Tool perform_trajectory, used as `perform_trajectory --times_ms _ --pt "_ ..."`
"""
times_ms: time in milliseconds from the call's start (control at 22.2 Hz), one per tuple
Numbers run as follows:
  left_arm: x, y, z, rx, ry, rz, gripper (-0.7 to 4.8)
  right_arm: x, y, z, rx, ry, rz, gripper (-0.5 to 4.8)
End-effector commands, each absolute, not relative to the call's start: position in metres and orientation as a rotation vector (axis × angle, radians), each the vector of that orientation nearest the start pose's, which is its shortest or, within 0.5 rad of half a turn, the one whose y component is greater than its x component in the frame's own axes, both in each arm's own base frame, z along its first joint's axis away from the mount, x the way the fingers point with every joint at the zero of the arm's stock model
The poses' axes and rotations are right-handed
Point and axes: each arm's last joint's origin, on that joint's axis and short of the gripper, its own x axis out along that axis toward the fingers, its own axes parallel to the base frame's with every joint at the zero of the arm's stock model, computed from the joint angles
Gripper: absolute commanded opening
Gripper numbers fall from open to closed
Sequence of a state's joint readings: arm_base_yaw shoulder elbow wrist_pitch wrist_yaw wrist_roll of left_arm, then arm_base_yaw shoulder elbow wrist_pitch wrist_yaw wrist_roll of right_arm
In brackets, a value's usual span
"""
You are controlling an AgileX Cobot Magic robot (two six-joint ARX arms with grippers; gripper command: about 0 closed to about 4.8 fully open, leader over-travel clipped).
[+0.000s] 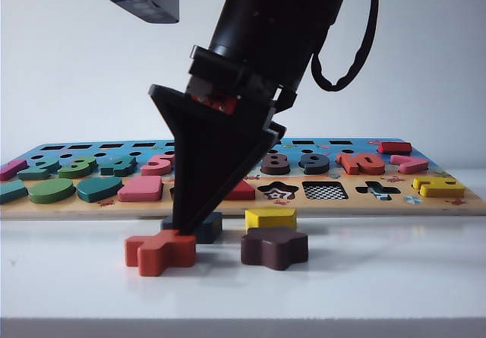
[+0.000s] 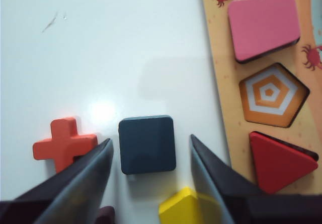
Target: Insert the cube into the slot.
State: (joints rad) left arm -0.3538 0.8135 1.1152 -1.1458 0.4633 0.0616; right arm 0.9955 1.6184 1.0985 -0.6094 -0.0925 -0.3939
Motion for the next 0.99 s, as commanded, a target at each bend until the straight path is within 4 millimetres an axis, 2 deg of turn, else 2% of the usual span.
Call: perform_trajectory --times_ms 45,451,541,631,766,992 --pt "0.1041 -0.0523 0.3575 0.004 0.828 -0.8 0.2 0.1698 0.269 0.2125 -0.838 0.849 1.19 2.17" --pt "0.1037 -0.0522 0.3583 0.006 0.817 -0.801 0.2 0.1698 0.269 0.2125 -0.838 0.849 1.19 1.9" --pt "0.1037 -0.0522 0.3583 0.006 0.817 -0.801 0.2 0.1698 0.269 0.2125 -0.838 0.849 1.19 1.76" --pt "0.1037 -0.0522 0.3583 0.006 0.817 -0.801 0.2 0.1697 0.2688 0.2124 -0.838 0.851 1.19 1.33" --pt "0.1037 -0.0522 0.3583 0.006 0.817 -0.801 0.2 0.1696 0.2686 0.2124 -0.839 0.853 1.19 0.98" --pt "0.1037 -0.0522 0.3583 0.006 0.817 -0.801 0.2 0.1686 0.2671 0.2178 -0.832 0.835 1.19 0.93"
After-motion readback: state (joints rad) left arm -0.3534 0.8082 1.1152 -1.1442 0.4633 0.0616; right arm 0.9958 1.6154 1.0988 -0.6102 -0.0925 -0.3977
